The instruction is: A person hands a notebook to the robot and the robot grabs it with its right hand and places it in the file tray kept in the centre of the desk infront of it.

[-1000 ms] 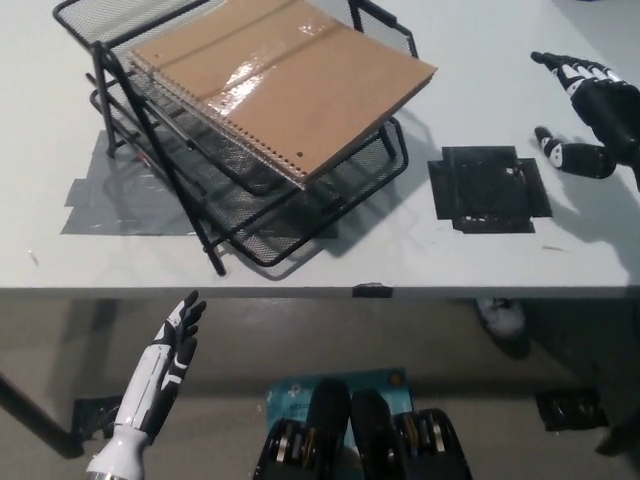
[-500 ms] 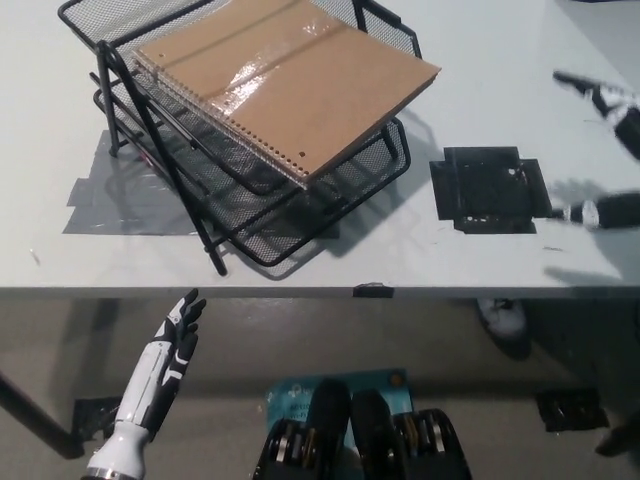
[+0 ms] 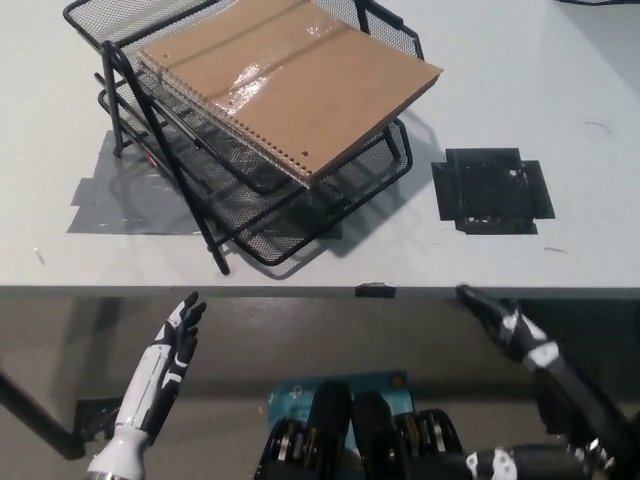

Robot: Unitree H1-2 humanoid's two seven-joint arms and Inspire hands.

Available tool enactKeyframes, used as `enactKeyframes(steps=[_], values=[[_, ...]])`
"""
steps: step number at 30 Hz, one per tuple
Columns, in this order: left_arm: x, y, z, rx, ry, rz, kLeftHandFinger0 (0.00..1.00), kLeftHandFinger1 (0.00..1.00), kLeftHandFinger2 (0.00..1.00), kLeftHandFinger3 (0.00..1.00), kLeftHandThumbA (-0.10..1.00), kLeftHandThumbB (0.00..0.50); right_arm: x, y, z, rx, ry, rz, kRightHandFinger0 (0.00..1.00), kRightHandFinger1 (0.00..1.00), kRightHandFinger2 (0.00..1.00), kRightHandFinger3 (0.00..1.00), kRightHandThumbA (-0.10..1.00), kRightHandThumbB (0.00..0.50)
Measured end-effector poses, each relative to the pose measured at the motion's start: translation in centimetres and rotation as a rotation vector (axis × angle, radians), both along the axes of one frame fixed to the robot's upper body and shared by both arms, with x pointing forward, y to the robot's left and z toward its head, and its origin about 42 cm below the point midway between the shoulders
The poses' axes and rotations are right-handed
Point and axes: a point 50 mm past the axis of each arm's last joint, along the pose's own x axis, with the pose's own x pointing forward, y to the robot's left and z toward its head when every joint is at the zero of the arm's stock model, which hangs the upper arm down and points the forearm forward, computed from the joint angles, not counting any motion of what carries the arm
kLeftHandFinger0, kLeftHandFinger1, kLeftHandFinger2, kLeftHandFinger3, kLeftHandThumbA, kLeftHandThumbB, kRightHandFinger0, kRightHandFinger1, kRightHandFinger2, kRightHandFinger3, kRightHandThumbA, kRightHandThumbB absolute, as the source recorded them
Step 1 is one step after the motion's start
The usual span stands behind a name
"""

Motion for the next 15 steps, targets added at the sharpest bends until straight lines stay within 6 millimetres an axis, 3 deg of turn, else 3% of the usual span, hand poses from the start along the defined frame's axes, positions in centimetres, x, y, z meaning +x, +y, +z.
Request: enactKeyframes(steps=[1,3,4,5,6,9,11,15], values=[[-0.1,0.0,-0.1,-0.001,0.002,0.000,1.00,1.00,1.00,1.00,1.00,0.359,-0.1,0.1,-0.6,0.029,0.020,-0.011,1.00,1.00,1.00,1.00,1.00,0.333],[-0.3,0.0,-0.1,-0.005,0.002,-0.002,1.00,1.00,1.00,1.00,1.00,0.376,-0.2,0.4,-2.0,0.098,0.073,-0.044,1.00,1.00,1.00,1.00,1.00,0.344],[-0.6,-0.1,0.0,-0.007,-0.001,-0.010,1.00,1.00,1.00,1.00,1.00,0.378,0.1,0.8,-4.0,0.154,0.141,-0.082,1.00,1.00,1.00,1.00,1.00,0.343],[-0.6,-0.1,0.0,-0.007,-0.001,-0.010,1.00,1.00,1.00,1.00,1.00,0.399,0.1,0.8,-4.0,0.154,0.141,-0.082,1.00,1.00,1.00,1.00,1.00,0.332],[-0.9,-0.3,-0.2,-0.009,0.003,-0.019,1.00,1.00,1.00,1.00,1.00,0.407,0.3,1.4,-6.8,0.217,0.243,-0.122,1.00,1.00,1.00,1.00,1.00,0.340],[-1.7,-0.2,-0.7,-0.014,0.018,-0.018,1.00,1.00,1.00,1.00,1.00,0.413,0.7,2.0,-9.9,0.271,0.352,-0.150,1.00,1.00,1.00,1.00,1.00,0.336],[-1.9,-0.1,-0.7,-0.015,0.021,-0.017,1.00,1.00,1.00,1.00,1.00,0.384,0.7,2.1,-10.6,0.286,0.377,-0.154,1.00,1.00,1.00,1.00,1.00,0.332],[-2.2,-0.1,-0.9,-0.017,0.018,-0.016,1.00,1.00,1.00,1.00,1.00,0.415,1.1,1.6,-10.8,0.311,0.384,-0.159,1.00,1.00,1.00,1.00,1.00,0.332]])
